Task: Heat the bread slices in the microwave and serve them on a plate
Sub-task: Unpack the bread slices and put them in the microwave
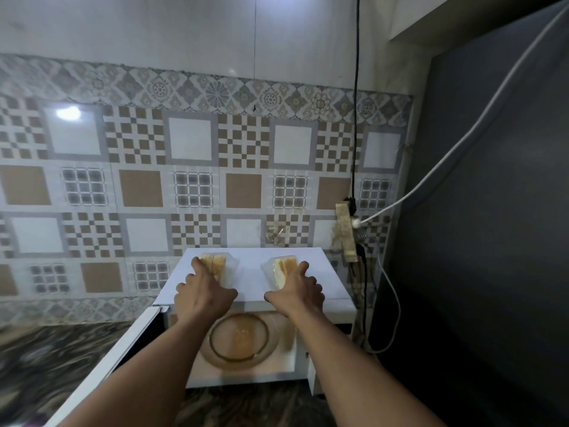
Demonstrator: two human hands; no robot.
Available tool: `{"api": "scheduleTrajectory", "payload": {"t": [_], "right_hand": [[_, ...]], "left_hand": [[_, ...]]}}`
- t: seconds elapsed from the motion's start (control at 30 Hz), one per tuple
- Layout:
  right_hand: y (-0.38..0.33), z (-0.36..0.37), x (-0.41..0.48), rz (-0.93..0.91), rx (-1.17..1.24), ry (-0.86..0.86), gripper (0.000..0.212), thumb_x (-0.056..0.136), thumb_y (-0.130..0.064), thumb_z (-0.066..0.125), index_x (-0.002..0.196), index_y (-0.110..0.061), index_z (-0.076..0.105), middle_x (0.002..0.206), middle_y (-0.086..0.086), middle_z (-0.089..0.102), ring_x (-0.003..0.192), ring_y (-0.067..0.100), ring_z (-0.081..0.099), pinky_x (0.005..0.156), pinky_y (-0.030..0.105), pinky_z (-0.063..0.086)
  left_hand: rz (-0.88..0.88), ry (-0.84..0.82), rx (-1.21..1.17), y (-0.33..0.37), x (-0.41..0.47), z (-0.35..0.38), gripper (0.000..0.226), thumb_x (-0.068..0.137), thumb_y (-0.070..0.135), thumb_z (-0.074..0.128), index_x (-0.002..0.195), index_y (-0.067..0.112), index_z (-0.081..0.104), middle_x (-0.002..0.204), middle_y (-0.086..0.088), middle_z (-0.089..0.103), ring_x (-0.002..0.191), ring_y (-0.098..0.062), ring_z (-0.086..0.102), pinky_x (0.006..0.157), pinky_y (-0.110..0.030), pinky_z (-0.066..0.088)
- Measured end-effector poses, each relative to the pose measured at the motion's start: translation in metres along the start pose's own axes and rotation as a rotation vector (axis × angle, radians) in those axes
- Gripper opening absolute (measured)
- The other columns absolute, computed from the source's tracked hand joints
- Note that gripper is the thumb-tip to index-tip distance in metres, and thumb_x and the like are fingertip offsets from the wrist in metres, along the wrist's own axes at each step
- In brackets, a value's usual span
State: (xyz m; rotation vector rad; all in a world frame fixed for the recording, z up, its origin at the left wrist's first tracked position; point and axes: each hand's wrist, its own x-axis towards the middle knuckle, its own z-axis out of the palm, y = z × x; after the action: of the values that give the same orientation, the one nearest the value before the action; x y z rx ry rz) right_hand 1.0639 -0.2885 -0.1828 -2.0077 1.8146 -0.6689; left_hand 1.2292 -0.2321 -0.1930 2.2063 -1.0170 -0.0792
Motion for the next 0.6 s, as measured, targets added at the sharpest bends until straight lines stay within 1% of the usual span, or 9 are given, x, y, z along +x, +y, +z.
{"api": "scheduleTrajectory", "payload": {"t": [0.17,0.3,0.4,0.47,0.6], "right_hand": [[0.006,-0.016,-0.059,0.016,-0.003,0.009,0.091,0.069,-0.045,0.077,0.133,-0.016,0.020,0.123,0.016,0.054,0.113,0.035,0.052,0.095,0.044,0.046],[0.016,-0.020,-0.098,0.037,0.009,0.007,0.091,0.069,-0.044,0.078,0.134,-0.015,0.021,0.123,0.016,0.055,0.112,0.035,0.052,0.094,0.045,0.048],[0.026,-0.020,-0.120,0.059,0.022,-0.005,0.094,0.068,-0.048,0.080,0.134,-0.016,0.021,0.124,0.017,0.055,0.113,0.037,0.053,0.093,0.046,0.049],[0.032,-0.017,-0.131,0.062,0.014,-0.003,0.097,0.066,-0.053,0.079,0.135,-0.016,0.022,0.125,0.017,0.055,0.114,0.037,0.052,0.092,0.045,0.048],[0.049,-0.007,-0.144,0.053,0.041,-0.011,0.093,0.066,-0.049,0.080,0.132,-0.018,0.022,0.125,0.017,0.053,0.113,0.037,0.052,0.094,0.046,0.048]], "left_hand": [[0.034,0.018,0.004,-0.014,-0.053,-0.028,0.087,0.068,0.039,0.077,0.133,0.015,0.025,0.116,-0.016,0.062,0.108,-0.040,0.057,0.080,-0.044,0.048],[0.035,0.023,-0.001,-0.020,-0.090,-0.043,0.087,0.068,0.046,0.080,0.128,0.018,0.024,0.113,-0.014,0.063,0.102,-0.038,0.060,0.073,-0.041,0.047],[0.032,0.024,-0.017,-0.026,-0.115,-0.048,0.091,0.069,0.046,0.079,0.134,0.020,0.022,0.119,-0.015,0.062,0.108,-0.039,0.058,0.078,-0.044,0.049],[0.034,0.029,-0.029,-0.031,-0.130,-0.050,0.095,0.067,0.046,0.080,0.137,0.021,0.020,0.125,-0.014,0.059,0.111,-0.039,0.055,0.083,-0.044,0.048],[0.003,0.035,-0.046,-0.040,-0.155,-0.045,0.098,0.069,0.046,0.080,0.141,0.020,0.019,0.128,-0.014,0.057,0.115,-0.039,0.051,0.091,-0.047,0.045]]}}
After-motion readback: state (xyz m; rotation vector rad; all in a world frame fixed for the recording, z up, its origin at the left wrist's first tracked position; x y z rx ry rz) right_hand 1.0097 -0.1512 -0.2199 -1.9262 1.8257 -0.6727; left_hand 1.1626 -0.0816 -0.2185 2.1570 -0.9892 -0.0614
